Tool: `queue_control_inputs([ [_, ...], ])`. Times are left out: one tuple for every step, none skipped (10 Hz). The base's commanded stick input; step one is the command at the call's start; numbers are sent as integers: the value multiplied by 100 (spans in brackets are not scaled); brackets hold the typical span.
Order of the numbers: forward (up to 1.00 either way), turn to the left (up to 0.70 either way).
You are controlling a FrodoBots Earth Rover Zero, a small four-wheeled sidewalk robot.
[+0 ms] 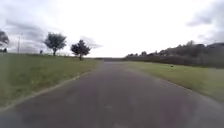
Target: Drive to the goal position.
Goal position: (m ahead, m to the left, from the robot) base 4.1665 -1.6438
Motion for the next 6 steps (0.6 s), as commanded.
queue_control_inputs([
  [70, 2],
  [70, 2],
  [70, 3],
  [70, 3],
  [70, 11],
  [70, 27],
])
